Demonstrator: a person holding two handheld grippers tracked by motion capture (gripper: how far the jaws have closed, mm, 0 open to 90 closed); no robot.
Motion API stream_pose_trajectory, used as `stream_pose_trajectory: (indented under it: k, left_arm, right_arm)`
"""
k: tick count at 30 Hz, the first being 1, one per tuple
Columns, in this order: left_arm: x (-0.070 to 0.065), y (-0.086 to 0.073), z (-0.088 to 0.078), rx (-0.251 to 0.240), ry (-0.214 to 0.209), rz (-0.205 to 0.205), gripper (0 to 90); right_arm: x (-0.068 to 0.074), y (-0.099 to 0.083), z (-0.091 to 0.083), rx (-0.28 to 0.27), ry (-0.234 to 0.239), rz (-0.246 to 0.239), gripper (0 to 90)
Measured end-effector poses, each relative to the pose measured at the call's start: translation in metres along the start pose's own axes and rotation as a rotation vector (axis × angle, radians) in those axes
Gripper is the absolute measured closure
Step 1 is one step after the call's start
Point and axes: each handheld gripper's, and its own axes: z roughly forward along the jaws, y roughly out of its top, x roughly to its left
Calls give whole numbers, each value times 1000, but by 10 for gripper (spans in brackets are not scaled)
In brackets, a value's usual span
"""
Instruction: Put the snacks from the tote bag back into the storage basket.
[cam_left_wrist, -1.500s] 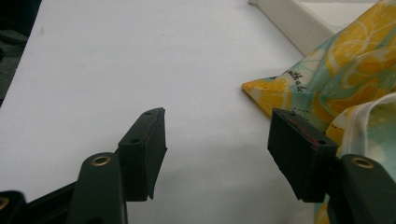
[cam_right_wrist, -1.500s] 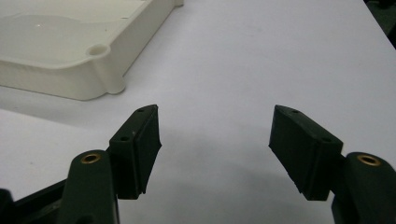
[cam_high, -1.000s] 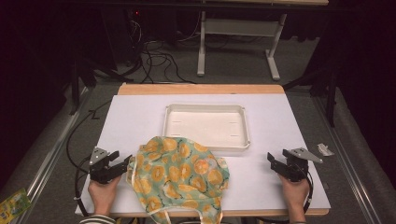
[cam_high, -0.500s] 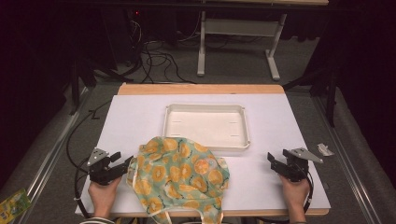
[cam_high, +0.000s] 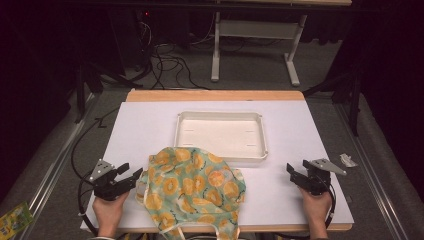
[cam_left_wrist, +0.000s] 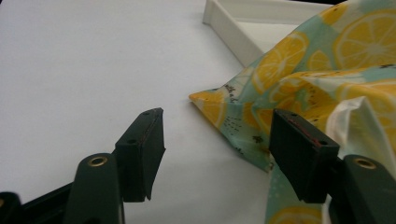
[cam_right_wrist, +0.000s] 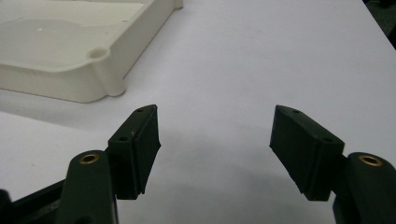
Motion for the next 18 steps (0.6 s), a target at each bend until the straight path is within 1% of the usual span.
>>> stream_pose_trajectory:
  k: [3,5,6,7,10,12,16,17,18]
  left_arm:
    - [-4,0,-3,-3,-11,5,349]
    - [-9,0,-7,-5,-18,23,343]
    - [-9,0,-7,-5,-18,23,340]
    - [-12,1,-11,-17,-23,25,338]
    - [-14,2,-15,-29,-29,28,333]
    - [-18,5,-20,-37,-38,39,329]
    - [-24,7,-23,-37,-54,59,321]
    - [-30,9,-24,-27,-58,79,312]
    - [-33,9,-25,-26,-62,87,310]
  right_arm:
    - [0,0,0,-2,-1,0,336]
    - [0,0,1,4,-1,-10,336]
    - [0,0,1,4,-1,-10,336]
    - [1,0,1,10,-4,-12,337]
    - [1,0,1,12,-3,-15,337]
    - [1,0,1,12,-1,-16,338]
    - [1,0,1,12,-4,-15,338]
    - [1,0,1,11,-4,-17,339]
    - [2,0,1,13,-5,-16,339]
